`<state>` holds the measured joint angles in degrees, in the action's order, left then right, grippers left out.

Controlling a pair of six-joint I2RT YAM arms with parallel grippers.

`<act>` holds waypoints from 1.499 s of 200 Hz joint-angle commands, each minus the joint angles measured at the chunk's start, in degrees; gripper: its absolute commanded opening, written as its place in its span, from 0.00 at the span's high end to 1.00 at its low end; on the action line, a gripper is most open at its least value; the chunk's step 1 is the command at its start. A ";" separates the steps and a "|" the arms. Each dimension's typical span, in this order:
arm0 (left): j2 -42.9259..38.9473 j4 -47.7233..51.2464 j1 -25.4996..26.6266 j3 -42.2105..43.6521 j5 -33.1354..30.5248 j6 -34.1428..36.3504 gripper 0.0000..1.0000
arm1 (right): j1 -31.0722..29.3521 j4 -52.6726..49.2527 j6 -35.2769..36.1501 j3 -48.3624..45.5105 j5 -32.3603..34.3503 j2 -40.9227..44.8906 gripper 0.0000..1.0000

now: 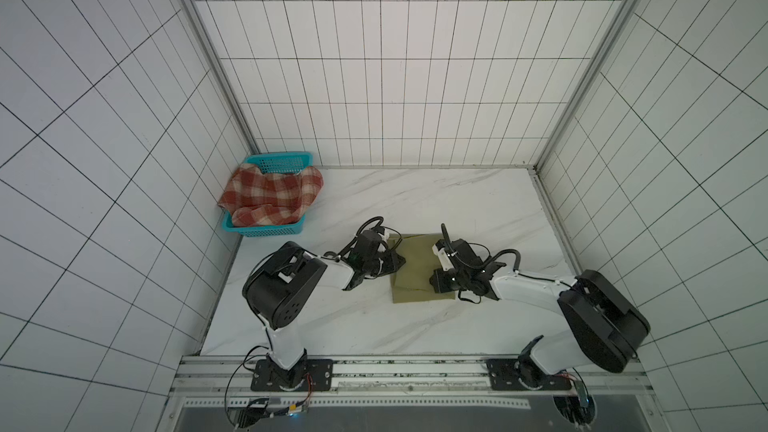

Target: Fold and stack the skirts

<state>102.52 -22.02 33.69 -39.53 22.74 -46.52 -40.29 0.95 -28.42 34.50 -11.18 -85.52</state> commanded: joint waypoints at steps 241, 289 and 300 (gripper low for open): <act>-15.47 8.87 3.57 12.84 -3.41 1.48 0.87 | 6.57 4.76 0.74 0.21 -3.58 -2.77 1.00; -19.44 14.19 3.57 9.86 -4.52 3.66 0.87 | 7.38 3.22 0.65 0.72 -4.08 1.81 1.00; -20.46 15.53 3.57 9.00 -4.91 4.02 0.87 | 7.63 2.26 0.91 1.19 -4.35 3.27 1.00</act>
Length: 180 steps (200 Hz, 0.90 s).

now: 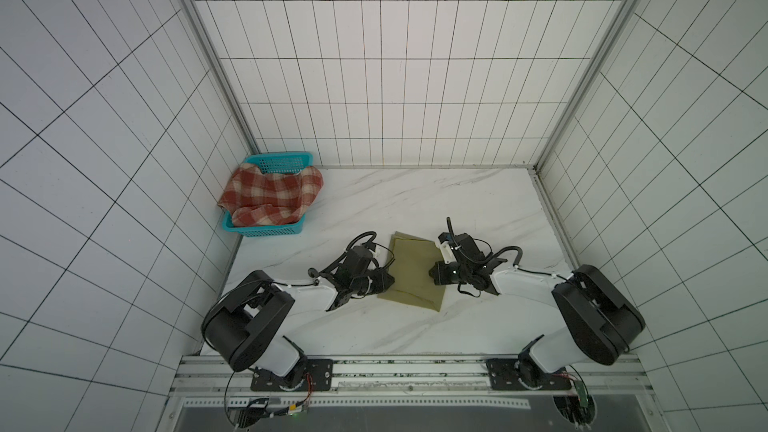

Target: Fold and stack the skirts

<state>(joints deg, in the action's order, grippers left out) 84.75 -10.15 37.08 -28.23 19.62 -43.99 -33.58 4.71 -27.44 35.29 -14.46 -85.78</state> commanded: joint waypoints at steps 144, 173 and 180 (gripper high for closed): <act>-5.37 4.19 5.92 0.85 -1.58 -8.37 0.87 | 15.63 -4.20 10.73 17.53 0.71 -9.55 0.52; -3.38 3.04 5.95 0.87 -1.78 -8.51 0.87 | 15.63 -1.88 11.50 19.77 -1.02 -13.50 0.46; -2.59 2.53 5.98 0.89 -1.98 -8.60 0.87 | 15.57 -1.34 11.62 20.14 -1.72 -14.55 0.46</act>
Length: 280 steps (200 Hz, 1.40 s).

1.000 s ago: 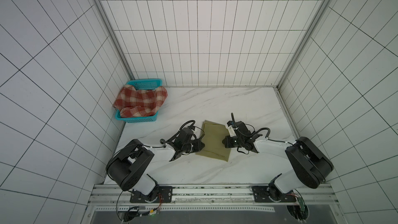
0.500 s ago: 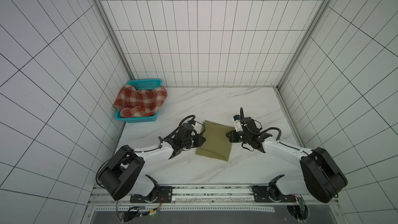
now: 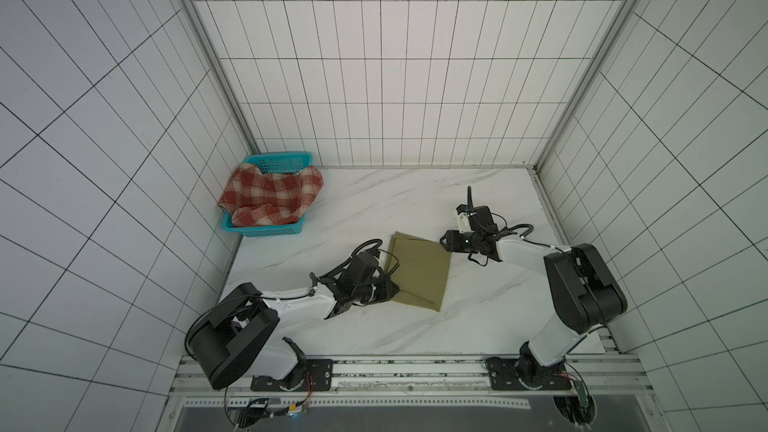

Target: Fold and stack the skirts

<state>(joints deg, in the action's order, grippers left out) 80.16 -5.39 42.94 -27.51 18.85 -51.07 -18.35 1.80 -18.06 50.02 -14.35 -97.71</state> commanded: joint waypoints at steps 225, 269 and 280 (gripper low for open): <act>10.44 -0.24 -15.04 -16.20 -4.49 16.25 0.88 | -9.46 3.85 -11.43 -23.52 -0.77 24.85 0.41; 5.48 -0.82 -14.99 -11.91 -3.25 14.08 0.87 | -8.58 3.31 -6.11 -17.57 0.90 16.61 0.37; 4.65 -1.06 -15.04 -11.15 -2.96 13.63 0.87 | -8.15 3.94 -5.41 -16.46 1.29 14.27 0.38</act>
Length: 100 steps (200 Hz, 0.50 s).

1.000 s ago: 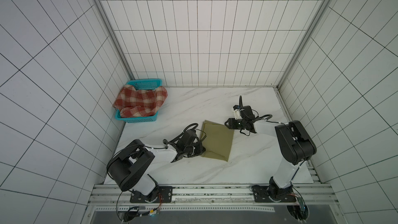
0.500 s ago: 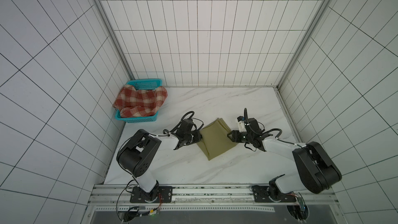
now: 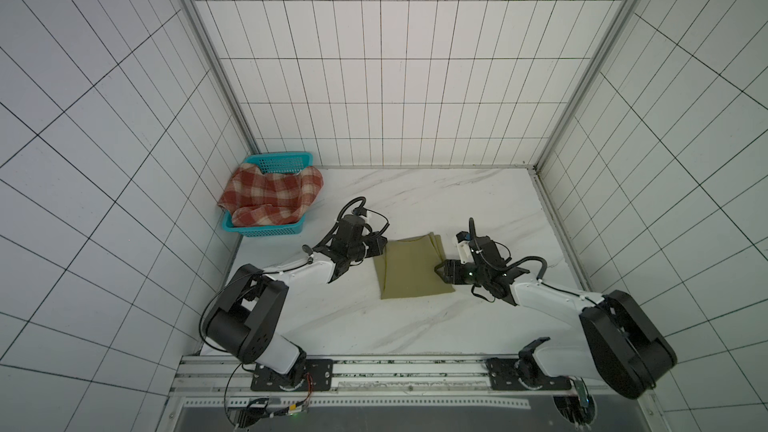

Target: Fold and stack the skirts

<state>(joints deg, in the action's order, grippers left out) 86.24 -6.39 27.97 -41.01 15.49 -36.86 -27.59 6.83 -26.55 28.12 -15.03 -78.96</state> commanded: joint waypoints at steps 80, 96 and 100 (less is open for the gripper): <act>-3.35 0.68 -0.32 4.09 1.01 -0.84 0.87 | 4.19 4.42 1.82 7.61 -1.40 -13.05 0.93; -3.33 1.00 -0.76 3.93 1.68 -0.79 0.87 | 5.77 4.75 1.66 7.97 -1.76 -13.14 1.00; -3.35 1.03 -0.93 3.91 1.91 -0.81 0.87 | 6.35 4.69 1.63 8.21 -1.77 -13.11 1.00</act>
<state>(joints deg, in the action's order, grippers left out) 83.85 -5.72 27.88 -37.34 16.36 -37.50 -23.51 12.93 -24.38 33.61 -16.12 -90.76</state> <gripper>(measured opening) 0.126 0.051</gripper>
